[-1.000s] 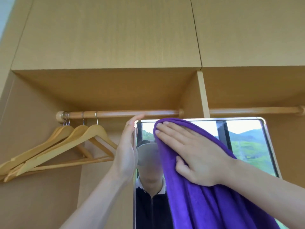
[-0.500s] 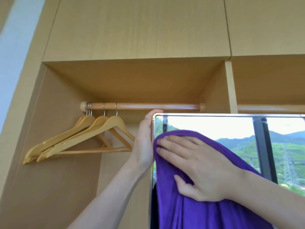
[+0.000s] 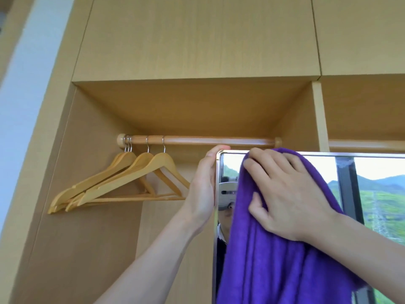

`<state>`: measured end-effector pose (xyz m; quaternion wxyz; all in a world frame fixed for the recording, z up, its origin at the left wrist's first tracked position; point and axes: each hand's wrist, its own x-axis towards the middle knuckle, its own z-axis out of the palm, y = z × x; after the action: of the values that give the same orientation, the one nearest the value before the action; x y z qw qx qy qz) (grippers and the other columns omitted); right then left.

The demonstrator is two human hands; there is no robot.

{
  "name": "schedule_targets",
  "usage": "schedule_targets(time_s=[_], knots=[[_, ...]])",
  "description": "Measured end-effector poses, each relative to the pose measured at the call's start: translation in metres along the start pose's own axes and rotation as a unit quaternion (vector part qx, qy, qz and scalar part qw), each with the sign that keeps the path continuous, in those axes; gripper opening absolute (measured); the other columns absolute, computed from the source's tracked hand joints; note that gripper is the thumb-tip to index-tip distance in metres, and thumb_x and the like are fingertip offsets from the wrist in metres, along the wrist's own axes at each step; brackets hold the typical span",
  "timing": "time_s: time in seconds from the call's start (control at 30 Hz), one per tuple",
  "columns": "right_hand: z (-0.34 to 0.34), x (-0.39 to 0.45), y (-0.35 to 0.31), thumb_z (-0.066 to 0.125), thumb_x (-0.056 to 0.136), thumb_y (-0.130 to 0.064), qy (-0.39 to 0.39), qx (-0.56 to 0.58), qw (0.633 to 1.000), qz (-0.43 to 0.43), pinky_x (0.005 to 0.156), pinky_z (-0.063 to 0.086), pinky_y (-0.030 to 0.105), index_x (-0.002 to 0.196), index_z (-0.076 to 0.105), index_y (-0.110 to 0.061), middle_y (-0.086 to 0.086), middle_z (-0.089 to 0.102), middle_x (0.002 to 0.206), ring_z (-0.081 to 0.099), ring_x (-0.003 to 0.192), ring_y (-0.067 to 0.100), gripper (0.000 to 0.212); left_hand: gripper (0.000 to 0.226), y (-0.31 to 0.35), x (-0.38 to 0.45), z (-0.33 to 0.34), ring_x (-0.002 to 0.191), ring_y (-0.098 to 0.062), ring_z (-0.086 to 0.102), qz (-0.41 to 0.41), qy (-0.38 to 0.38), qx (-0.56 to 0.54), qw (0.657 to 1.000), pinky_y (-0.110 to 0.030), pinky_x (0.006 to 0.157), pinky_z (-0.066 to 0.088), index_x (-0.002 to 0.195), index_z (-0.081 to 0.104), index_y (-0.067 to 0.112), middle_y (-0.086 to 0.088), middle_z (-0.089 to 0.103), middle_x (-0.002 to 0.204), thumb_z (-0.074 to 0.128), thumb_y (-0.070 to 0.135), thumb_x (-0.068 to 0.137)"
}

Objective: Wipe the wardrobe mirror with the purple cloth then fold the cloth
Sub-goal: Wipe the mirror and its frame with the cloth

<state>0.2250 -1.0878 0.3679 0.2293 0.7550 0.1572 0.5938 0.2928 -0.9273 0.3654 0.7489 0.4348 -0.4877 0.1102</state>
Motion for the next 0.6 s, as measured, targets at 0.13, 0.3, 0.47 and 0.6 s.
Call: schedule_targets(time_s=[0.13, 0.3, 0.47, 0.6], knots=[[0.006, -0.010, -0.003, 0.044, 0.087, -0.028, -0.011, -0.006, 1.000, -0.012, 0.108, 0.034, 0.043, 0.137, 0.052, -0.004, 0.016, 0.049, 0.149, 0.048, 0.133, 0.036, 0.056, 0.043, -0.001, -0.003, 0.001, 0.114, -0.022, 0.064, 0.000, 0.007, 0.005, 1.000, -0.051, 0.113, 0.042, 0.138, 0.051, 0.010, -0.020, 0.067, 0.129, 0.027, 0.028, 0.108], [0.005, 0.009, -0.026, 0.044, 0.087, -0.029, -0.030, 0.012, 0.999, -0.036, 0.115, 0.029, 0.039, 0.142, 0.051, -0.003, 0.015, 0.047, 0.153, 0.043, 0.141, 0.032, 0.061, 0.037, -0.006, 0.000, -0.002, 0.110, -0.013, 0.065, 0.026, -0.003, -0.001, 1.000, -0.026, 0.097, 0.055, 0.121, 0.060, 0.012, -0.004, 0.071, 0.109, 0.030, 0.026, 0.105], [0.008, 0.001, -0.051, 0.048, 0.075, -0.028, -0.018, 0.053, 0.998, 0.007, 0.110, 0.035, 0.043, 0.130, 0.055, -0.006, 0.012, 0.052, 0.144, 0.047, 0.131, 0.034, 0.059, 0.042, -0.002, -0.001, -0.002, 0.117, -0.028, 0.065, 0.027, 0.010, 0.026, 0.999, -0.041, 0.109, 0.049, 0.131, 0.055, 0.008, -0.015, 0.070, 0.119, 0.026, 0.026, 0.108], [0.026, -0.051, -0.072, 0.054, 0.076, -0.031, -0.036, 0.038, 0.997, -0.052, 0.110, 0.030, 0.043, 0.134, 0.050, -0.007, 0.013, 0.050, 0.146, 0.043, 0.133, 0.034, 0.063, 0.043, 0.002, -0.001, 0.000, 0.109, -0.024, 0.066, 0.008, 0.004, 0.047, 0.999, -0.038, 0.102, 0.051, 0.136, 0.053, 0.008, -0.015, 0.069, 0.123, 0.026, 0.028, 0.108]])
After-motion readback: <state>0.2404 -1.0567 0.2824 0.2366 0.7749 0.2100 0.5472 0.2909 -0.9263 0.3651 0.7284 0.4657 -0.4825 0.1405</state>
